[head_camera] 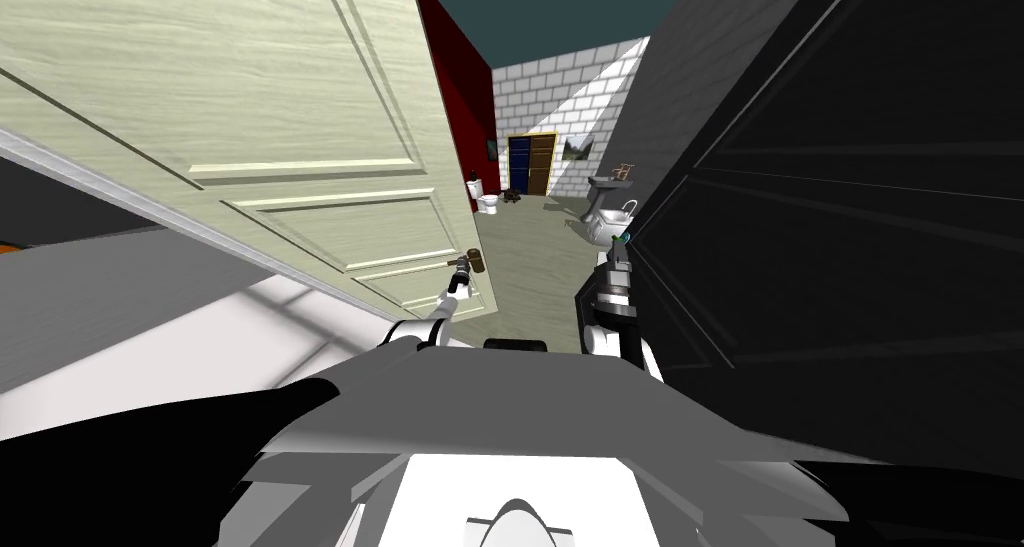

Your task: Push the door open

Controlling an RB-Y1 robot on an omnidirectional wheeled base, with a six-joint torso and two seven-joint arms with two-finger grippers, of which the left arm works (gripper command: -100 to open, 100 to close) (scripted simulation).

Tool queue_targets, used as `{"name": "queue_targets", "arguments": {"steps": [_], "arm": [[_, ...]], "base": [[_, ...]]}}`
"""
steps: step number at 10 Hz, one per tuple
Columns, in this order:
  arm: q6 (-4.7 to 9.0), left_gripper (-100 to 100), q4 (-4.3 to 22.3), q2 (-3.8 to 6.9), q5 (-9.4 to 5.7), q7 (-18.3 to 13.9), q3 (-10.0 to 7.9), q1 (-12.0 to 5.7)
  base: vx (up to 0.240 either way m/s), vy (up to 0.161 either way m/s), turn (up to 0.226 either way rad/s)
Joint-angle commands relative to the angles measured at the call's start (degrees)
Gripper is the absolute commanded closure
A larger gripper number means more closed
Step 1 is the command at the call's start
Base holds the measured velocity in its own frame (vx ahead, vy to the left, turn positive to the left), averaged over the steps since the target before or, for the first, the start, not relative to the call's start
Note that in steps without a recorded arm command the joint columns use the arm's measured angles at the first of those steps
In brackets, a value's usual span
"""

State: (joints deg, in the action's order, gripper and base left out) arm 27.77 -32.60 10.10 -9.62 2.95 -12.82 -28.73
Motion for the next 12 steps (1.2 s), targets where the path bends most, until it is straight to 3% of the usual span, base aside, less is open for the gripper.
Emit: {"name": "queue_targets", "arguments": {"steps": [1, 2, 4, 5, 6, 7, 11, 12], "arm": [[1.2, 100, 2.09, 0.87, -0.09, -0.34, -0.17, -0.59], [1.31, 100, 2.25, 1.54, -0.6, 0.18, -1.48, -0.4], [1.38, 100, 2.37, 2.03, -0.98, 0.58, -2.45, -0.25], [1.38, 100, 1.16, 2.03, -0.98, 0.58, -2.45, -0.25], [1.38, 100, 2.37, 2.03, -0.98, 0.58, -2.45, -0.25], [1.48, 100, 2.53, 2.68, -1.47, 1.09, -3.72, -0.06], [1.48, 100, 2.53, 2.68, -1.47, 1.09, -3.72, -0.06], [1.58, 100, 2.68, 3.3, -1.94, 1.58, -4.93, 0.12]], "base": [[0.028, 0.003, -0.002], [0.125, -0.05, 0.038], [0.193, -0.097, 0.083], [0.128, -0.1, 0.086], [0.041, -0.024, 0.012], [0.126, -0.058, 0.034], [0.059, -0.03, 0.021], [0.121, -0.051, 0.027]]}}
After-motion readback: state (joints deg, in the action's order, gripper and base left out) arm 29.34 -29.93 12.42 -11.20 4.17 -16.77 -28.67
